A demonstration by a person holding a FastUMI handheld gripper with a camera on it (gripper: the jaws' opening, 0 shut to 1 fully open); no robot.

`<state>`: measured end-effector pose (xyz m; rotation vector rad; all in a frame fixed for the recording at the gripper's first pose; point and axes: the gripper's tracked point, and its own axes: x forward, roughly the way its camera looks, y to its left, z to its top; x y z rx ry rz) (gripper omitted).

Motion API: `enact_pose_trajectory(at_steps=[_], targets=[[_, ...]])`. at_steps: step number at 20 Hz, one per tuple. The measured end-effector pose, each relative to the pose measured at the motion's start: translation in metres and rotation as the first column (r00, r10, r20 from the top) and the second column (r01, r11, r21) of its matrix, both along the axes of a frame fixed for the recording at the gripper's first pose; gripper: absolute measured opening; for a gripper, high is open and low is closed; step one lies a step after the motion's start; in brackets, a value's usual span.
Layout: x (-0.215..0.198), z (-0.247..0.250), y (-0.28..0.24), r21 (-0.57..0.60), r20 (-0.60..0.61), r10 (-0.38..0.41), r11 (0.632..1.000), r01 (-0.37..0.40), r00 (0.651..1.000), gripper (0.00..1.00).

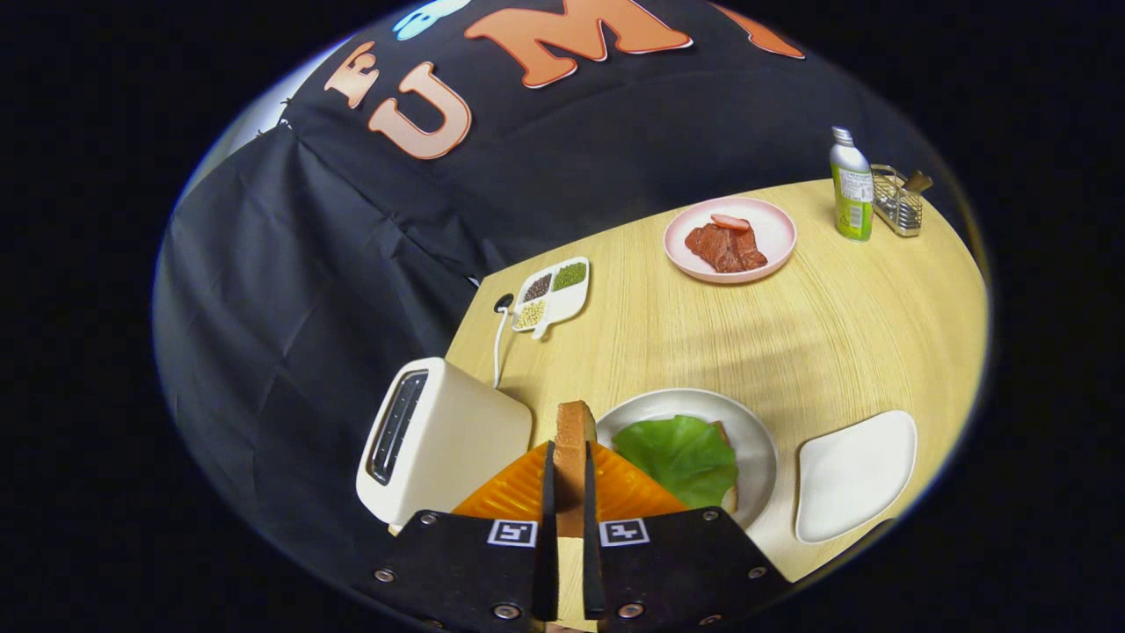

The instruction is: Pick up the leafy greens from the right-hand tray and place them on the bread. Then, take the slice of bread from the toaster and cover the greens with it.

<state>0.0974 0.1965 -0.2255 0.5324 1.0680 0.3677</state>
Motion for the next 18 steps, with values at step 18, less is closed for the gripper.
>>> enact_pose_trajectory(at_steps=[18], targets=[[0.020, -0.031, -0.076, -0.201, 0.192, -0.053, 0.975, 0.093, 0.980, 0.45]])
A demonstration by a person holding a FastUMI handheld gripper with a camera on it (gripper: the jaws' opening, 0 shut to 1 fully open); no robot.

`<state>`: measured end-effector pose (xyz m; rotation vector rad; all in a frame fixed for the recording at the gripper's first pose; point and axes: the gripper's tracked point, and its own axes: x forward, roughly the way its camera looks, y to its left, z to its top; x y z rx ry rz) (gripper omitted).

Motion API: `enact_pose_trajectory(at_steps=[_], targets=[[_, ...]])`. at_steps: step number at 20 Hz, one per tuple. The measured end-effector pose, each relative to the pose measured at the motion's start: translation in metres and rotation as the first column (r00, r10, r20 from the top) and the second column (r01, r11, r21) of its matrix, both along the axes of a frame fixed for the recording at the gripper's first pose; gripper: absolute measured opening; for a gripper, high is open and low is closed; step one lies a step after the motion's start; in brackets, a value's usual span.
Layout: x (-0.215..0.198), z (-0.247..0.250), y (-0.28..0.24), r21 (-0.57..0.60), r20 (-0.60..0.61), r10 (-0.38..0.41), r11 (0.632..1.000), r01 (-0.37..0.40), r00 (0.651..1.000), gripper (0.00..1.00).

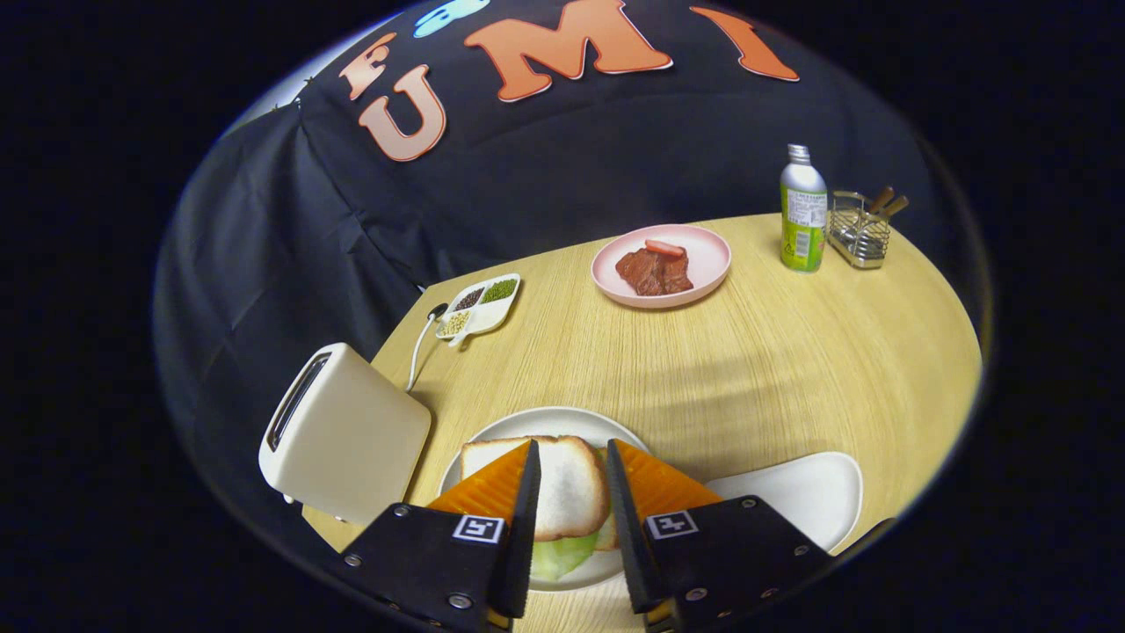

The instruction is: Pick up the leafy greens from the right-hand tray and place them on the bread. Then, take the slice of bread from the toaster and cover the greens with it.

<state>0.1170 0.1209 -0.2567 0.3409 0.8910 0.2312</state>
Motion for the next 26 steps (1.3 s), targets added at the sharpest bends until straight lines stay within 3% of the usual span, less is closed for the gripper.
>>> enact_pose_trajectory(at_steps=[5, 11, 15, 26], targets=[[0.020, 0.059, -0.034, -0.120, 0.239, -0.050, 0.990, 0.080, 0.970, 0.62], [0.026, 0.160, -0.078, -0.230, 0.546, -0.091, 0.940, 0.254, 0.833, 0.83], [0.016, 0.202, -0.088, -0.242, 0.652, -0.078, 0.922, 0.304, 0.755, 0.88], [-0.003, 0.241, -0.117, -0.228, 0.797, -0.033, 0.908, 0.351, 0.603, 0.91]])
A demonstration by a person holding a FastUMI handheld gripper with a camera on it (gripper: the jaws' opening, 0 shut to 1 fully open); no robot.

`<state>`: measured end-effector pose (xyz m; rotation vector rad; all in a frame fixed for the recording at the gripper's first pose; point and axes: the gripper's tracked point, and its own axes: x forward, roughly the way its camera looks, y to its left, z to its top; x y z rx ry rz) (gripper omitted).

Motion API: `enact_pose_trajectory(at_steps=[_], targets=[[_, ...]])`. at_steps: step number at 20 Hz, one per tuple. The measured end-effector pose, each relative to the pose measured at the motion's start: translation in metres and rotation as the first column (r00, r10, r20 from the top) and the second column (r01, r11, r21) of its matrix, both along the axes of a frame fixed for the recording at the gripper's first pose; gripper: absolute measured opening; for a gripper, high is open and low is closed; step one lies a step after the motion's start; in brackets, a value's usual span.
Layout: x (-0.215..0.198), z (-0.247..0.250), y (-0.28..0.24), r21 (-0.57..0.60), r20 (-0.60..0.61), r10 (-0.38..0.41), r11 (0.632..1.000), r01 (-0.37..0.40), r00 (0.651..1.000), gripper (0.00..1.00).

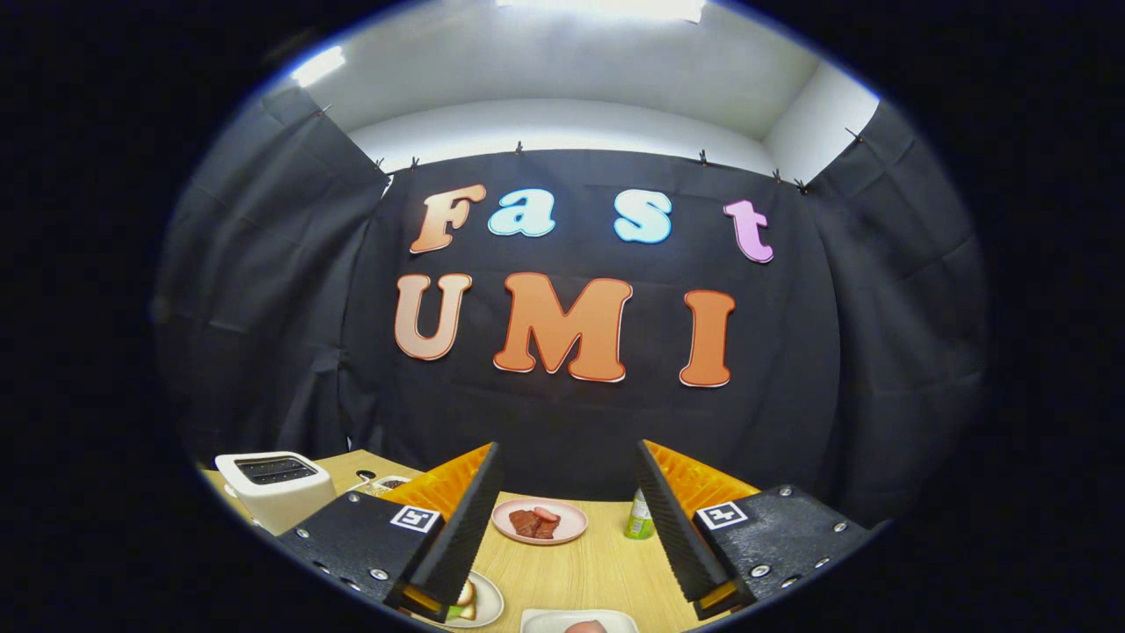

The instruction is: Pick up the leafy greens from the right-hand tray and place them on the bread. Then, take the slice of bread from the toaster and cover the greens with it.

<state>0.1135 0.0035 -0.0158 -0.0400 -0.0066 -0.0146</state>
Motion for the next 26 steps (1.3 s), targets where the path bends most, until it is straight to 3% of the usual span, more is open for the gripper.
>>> enact_pose_trajectory(at_steps=[15, 22, 26], targets=[[-0.020, 0.028, -0.016, 0.114, 0.079, 0.030, 0.993, -0.038, 0.996, 0.95], [-0.039, 0.032, -0.029, 0.023, 0.084, -0.002, 1.000, 0.000, 0.996, 0.95], [-0.039, 0.019, -0.019, 0.036, 0.057, 0.009, 0.999, -0.011, 0.998, 0.95]])
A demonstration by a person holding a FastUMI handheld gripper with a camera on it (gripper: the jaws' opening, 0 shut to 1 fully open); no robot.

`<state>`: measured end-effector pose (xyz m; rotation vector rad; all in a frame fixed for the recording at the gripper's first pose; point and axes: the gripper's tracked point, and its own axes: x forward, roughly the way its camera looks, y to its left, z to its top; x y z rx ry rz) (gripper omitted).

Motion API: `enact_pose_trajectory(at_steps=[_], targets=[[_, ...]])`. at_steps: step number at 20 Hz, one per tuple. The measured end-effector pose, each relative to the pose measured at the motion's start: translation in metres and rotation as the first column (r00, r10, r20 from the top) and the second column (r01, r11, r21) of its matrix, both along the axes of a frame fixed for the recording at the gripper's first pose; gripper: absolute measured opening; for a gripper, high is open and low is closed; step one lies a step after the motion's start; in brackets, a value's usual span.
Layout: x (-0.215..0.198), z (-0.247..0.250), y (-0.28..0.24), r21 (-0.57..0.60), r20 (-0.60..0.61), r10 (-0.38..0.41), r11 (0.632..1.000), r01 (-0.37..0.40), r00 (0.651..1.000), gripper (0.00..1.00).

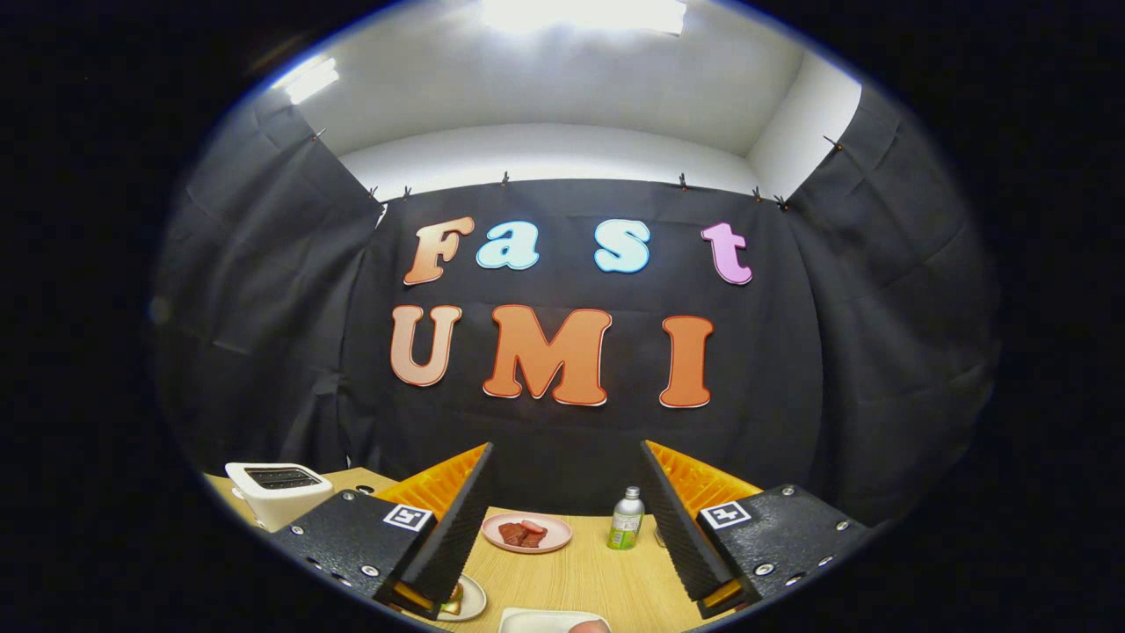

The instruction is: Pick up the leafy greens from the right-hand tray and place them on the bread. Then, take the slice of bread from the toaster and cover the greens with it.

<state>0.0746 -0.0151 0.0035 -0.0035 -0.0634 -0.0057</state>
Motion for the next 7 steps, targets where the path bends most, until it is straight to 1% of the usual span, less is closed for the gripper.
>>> enact_pose_trajectory(at_steps=[2, 7], targets=[[0.0007, -0.0050, 0.0063, -0.013, -0.011, 0.016, 1.000, -0.016, 1.000, 0.95], [0.0004, 0.0037, 0.0084, -0.058, 0.011, 0.001, 0.998, 0.000, 1.000, 0.96]])
